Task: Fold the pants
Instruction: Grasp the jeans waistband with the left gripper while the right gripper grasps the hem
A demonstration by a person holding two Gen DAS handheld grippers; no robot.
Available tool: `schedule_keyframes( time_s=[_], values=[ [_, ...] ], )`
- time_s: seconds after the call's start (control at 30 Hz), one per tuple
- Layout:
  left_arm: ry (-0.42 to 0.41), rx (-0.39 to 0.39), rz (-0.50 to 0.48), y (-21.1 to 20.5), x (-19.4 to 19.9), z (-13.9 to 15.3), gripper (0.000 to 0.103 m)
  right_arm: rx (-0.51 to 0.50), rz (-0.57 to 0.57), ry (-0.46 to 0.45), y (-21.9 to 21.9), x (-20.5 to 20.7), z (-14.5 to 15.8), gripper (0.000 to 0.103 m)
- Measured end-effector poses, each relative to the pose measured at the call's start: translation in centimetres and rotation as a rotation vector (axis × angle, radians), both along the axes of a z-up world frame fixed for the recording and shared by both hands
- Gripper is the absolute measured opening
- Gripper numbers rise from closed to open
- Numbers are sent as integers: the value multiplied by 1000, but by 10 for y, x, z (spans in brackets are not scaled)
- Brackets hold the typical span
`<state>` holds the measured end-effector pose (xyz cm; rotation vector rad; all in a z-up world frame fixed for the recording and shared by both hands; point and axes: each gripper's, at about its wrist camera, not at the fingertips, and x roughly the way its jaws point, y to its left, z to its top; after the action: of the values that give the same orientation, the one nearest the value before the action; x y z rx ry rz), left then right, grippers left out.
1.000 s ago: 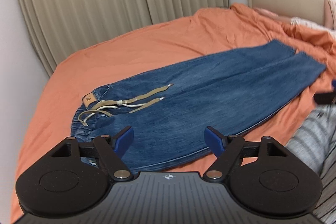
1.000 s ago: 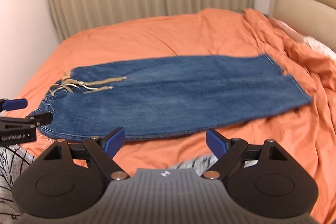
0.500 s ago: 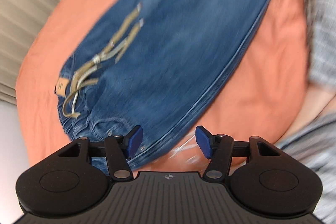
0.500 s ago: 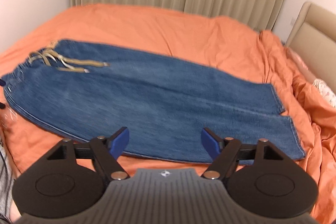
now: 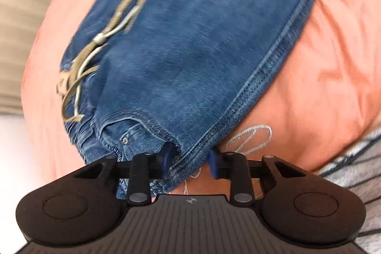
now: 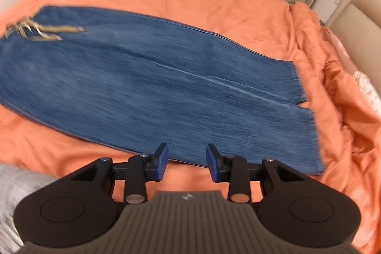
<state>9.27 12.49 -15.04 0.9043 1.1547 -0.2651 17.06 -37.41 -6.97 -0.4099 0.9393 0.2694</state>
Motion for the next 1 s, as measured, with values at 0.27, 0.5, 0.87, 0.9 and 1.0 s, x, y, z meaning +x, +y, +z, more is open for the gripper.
schedule_keyframes(
  time_s=[0.27, 0.5, 0.87, 0.9, 1.0],
  values=[
    [-249, -206, 210, 20, -6, 54, 17, -352, 224, -32, -47, 1, -62, 38],
    [-347, -224, 276, 12, 1, 86, 14, -594, 306, -81, -67, 13, -112, 28],
    [-423, -243, 344, 11, 42, 116, 8, -512, 176, -234, -74, 67, -61, 0],
    [-435, -246, 352, 15, 51, 118, 8, -501, 158, -248, -73, 77, -51, 0],
    [-479, -244, 360, 20, 80, 129, 7, -496, 126, -284, -65, 112, -28, 0]
  ],
)
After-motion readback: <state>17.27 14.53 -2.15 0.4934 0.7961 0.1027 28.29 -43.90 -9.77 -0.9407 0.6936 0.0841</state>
